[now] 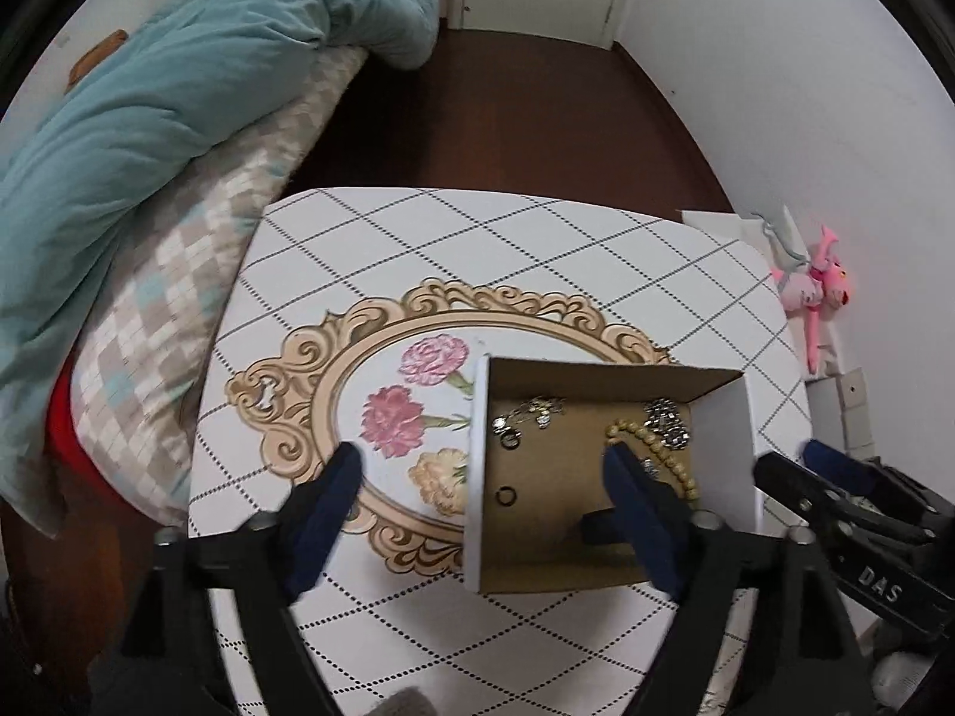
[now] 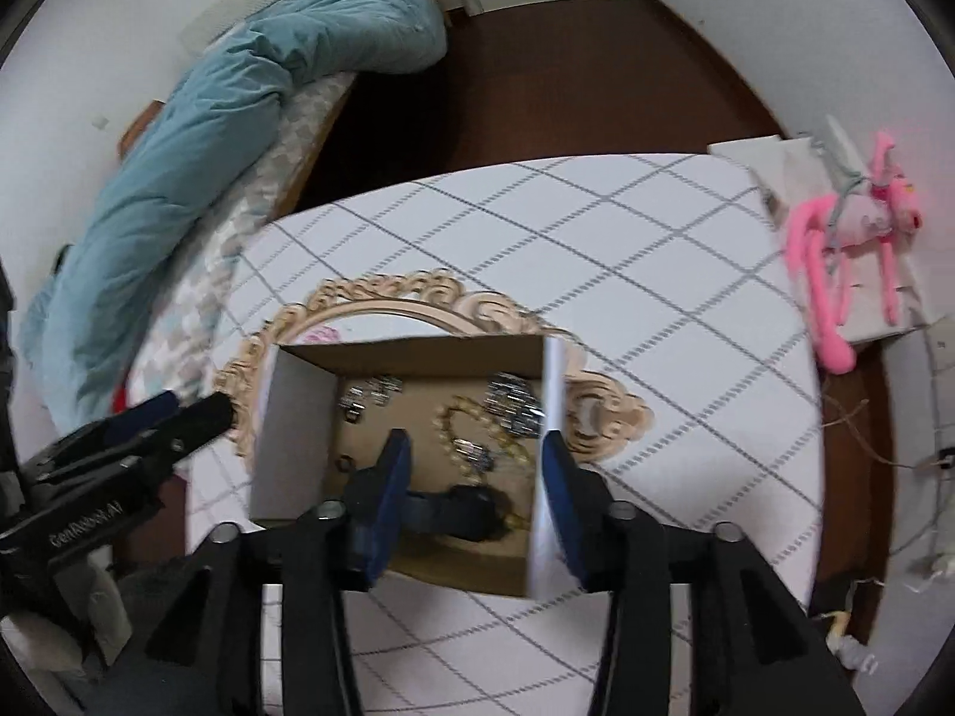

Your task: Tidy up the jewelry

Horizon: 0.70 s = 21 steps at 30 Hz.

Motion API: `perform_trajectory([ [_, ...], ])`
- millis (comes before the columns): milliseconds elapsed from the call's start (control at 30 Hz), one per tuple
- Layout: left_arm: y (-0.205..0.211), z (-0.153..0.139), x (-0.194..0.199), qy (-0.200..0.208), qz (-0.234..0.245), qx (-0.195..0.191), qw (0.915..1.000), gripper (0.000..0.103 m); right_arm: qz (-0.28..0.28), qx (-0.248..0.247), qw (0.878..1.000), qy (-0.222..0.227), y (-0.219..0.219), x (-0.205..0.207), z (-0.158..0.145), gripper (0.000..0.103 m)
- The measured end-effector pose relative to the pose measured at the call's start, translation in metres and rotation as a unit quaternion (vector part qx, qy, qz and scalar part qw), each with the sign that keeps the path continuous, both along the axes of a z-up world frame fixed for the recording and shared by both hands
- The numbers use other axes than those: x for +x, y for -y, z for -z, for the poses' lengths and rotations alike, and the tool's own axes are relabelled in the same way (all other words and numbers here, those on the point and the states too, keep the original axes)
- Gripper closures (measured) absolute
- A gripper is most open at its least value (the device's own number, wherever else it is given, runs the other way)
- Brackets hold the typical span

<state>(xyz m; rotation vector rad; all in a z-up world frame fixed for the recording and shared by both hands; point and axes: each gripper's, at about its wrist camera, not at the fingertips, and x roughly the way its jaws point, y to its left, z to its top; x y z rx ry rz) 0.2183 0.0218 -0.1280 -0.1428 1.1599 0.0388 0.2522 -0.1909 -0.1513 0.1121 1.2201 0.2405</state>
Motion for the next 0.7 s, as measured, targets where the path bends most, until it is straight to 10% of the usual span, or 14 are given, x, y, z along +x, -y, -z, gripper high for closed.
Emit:
perform_trajectory([
  [133,0.003,0.008,-0.012,0.007,-0.006,0.036,0.9993,0.0,0.011,-0.058,0.998,0.011,0.004,-0.013,0.004,0.004],
  [700,0.015,-0.002,-0.056,0.023,-0.002,0.058,0.9981,0.0,0.035,-0.105,0.993,0.037,0.01,-0.057,-0.012,0.0],
])
